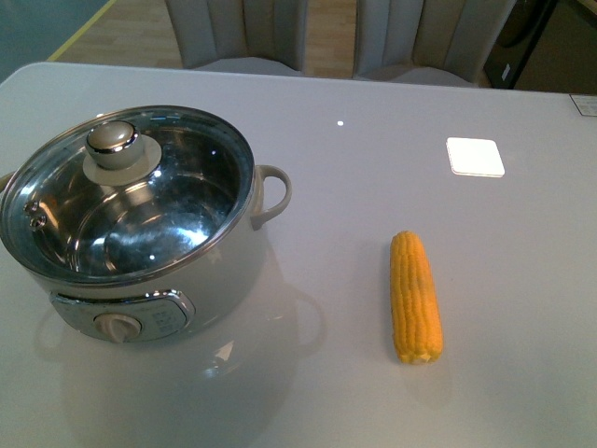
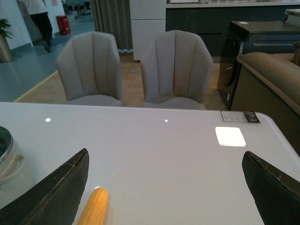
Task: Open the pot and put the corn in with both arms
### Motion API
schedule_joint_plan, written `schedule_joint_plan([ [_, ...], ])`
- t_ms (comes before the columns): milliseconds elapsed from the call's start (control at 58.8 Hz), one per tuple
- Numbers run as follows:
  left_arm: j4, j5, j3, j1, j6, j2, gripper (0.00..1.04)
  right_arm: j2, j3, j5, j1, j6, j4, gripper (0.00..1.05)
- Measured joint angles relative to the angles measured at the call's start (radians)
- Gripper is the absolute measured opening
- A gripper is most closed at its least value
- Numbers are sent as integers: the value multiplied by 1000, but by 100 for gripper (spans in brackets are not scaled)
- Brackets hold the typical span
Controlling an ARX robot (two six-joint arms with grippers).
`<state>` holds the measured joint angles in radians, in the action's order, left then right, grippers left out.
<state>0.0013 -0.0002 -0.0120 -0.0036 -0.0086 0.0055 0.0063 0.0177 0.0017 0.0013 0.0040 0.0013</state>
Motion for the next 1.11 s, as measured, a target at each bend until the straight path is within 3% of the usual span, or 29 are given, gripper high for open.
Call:
schedule_joint_plan([
  [562,0,-2,0,0,0,0,98,0,0,0,0,0,0,96],
  [596,-50,-64,-16,-21,-32,24,98,0,0,0,0,0,0,96],
  [664,-247,-374,-108,-126,-177,179,98,0,0,2,0,0,0,96],
  [732,-279,-513,-152,-162,-301,312,98,-1,0,0,0,0,0,96],
  [766,-262,-529,-163,-161,-338,351,98,-1,0,0,0,0,0,96],
  [1106,133,-368,-307,-135,-381,834,98,-1,0,0,0,0,0,96],
])
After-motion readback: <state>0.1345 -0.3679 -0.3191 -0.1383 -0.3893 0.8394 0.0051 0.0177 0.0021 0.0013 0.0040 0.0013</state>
